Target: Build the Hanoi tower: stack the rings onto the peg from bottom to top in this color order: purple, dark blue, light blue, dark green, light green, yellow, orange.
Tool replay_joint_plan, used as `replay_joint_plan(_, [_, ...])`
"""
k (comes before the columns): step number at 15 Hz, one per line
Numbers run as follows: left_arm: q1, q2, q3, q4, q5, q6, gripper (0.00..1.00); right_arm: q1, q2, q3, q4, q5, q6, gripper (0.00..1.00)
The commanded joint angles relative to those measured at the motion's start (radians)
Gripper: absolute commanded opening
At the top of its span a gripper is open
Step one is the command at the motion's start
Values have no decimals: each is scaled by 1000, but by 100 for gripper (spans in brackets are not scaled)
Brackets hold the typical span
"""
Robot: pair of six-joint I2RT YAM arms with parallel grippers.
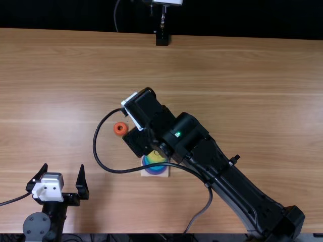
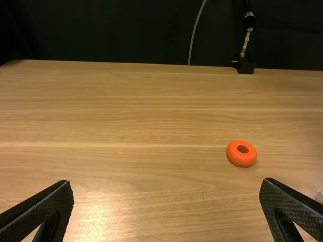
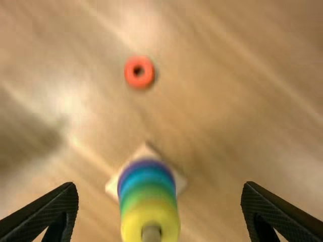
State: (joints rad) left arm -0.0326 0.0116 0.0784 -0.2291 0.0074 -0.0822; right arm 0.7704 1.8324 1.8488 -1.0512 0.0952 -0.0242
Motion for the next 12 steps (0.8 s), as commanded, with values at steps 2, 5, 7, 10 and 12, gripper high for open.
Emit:
replay_joint_plan(2, [-1, -12, -63, -23, -6, 7, 100, -69, -53, -40, 117, 61, 2, 100])
replay_joint_plan(5, [-1, -12, -63, -23, -6, 7, 100, -237, -294, -188, 351, 91, 0, 100])
replay_joint_plan(7, [-1, -12, -63, -23, -6, 7, 100, -347, -466, -364, 584, 89, 2, 100])
replay_joint_plan(10, [-1, -12, -63, -23, -6, 7, 100, -530, -789, -747, 814, 78, -5, 100])
replay_joint_plan(12, [-1, -12, -63, -23, -6, 7, 100, -586, -978, -1031, 984, 72, -5, 100])
